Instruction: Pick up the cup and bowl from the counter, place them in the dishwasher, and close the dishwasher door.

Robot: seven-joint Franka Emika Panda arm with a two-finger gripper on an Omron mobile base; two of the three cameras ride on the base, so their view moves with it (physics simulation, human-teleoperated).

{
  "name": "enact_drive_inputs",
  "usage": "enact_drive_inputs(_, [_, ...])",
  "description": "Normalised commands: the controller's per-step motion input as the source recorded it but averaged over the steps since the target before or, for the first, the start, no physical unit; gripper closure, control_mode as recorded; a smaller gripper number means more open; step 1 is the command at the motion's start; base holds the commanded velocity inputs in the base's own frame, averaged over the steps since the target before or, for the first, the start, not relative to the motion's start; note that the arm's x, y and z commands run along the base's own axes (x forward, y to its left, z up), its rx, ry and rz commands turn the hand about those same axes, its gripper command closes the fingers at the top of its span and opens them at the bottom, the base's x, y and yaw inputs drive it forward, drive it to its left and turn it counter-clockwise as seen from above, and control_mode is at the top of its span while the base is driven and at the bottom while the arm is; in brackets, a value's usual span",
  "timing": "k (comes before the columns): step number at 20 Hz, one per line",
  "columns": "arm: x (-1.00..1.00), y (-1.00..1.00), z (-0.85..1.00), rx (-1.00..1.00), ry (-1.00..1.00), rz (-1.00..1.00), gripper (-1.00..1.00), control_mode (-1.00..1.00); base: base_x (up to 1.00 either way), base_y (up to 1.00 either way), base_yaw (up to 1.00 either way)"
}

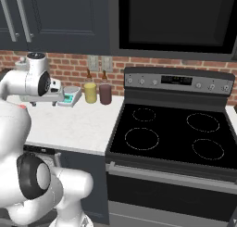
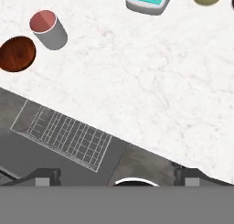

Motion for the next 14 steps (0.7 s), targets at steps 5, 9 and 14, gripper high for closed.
enact_drive_inputs(5, [0.52, 1.00, -0.35, -0.02, 0.01, 0.28, -1.00, -1.00, 0.00, 0.00, 0.00])
enact_drive_inputs(9, [0.27, 1.00, -0.14, -0.11, 0.00, 0.02, -1.00, -1.00, 0.00, 0.00, 0.00])
enact_drive_inputs(14, [0.25, 1.00, -0.06, -0.09, 0.00, 0.00, -1.00, -1.00, 0.00, 0.00, 0.00])
